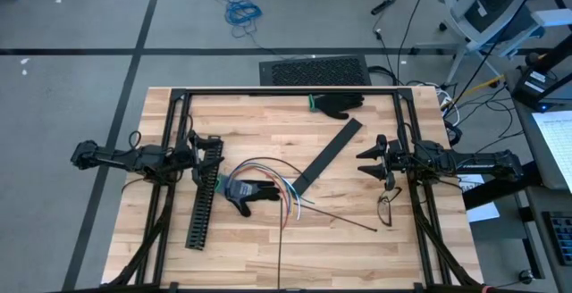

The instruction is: Ziptie cables

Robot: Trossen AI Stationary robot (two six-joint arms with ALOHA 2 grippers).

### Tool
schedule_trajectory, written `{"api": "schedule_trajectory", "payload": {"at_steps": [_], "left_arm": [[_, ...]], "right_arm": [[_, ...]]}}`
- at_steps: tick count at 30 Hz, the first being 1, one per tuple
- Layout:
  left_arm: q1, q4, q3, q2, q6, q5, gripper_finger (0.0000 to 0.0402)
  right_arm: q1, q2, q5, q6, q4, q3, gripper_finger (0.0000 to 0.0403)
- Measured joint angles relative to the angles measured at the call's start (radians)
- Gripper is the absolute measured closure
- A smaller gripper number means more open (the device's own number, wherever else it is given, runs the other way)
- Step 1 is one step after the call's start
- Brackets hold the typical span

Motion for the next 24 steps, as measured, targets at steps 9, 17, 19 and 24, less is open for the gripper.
{"api": "schedule_trajectory", "payload": {"at_steps": [9,17,19,24], "left_arm": [[0.0,0.0,0.0,0.0,0.0,0.0,0.0105],[0.0,0.0,0.0,0.0,0.0,0.0,0.0105],[0.0,0.0,0.0,0.0,0.0,0.0,0.0105],[0.0,0.0,0.0,0.0,0.0,0.0,0.0105]], "right_arm": [[0.0,0.0,-0.004,0.008,0.0,0.0,0.0206],[-0.009,0.022,0.089,0.095,0.316,-0.002,0.0206],[-0.021,0.05,0.133,0.106,0.591,0.018,0.0206],[-0.033,0.171,0.127,-0.022,0.574,0.323,0.0213]]}}
